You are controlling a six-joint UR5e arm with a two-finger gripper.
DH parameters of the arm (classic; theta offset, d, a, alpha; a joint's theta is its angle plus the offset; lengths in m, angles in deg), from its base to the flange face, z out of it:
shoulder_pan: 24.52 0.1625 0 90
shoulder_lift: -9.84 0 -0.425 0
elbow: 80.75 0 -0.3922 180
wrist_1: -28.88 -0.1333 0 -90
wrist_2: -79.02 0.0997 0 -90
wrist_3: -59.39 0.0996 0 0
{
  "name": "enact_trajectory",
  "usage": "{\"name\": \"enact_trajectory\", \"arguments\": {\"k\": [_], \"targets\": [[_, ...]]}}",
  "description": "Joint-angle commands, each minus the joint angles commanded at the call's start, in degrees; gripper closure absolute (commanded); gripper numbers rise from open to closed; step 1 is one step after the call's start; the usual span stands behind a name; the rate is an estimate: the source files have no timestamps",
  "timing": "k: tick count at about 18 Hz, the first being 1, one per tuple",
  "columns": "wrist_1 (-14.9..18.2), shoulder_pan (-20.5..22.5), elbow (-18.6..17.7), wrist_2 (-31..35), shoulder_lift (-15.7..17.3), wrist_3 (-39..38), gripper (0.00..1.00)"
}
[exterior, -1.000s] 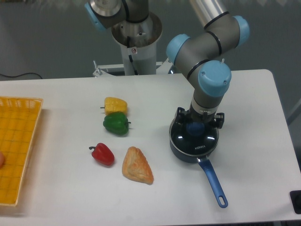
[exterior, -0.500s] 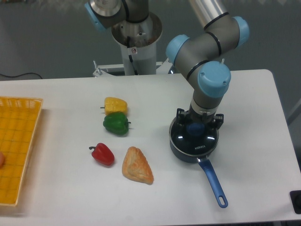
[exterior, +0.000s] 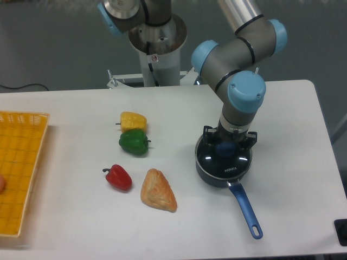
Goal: Open the lid
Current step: 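Close the gripper on the blue lid knob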
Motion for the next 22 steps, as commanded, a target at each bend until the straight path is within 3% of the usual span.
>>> {"name": "enact_trajectory", "arguments": {"k": [4,9,22], "targets": [[0.1,0.0,0.1,0.0,0.0,0.0,0.49],[0.3,0.0,0.2,0.0,-0.1,0.0,0.63],[0.7,0.3,1.2,0.0,0.9,0.7,0.63]]}}
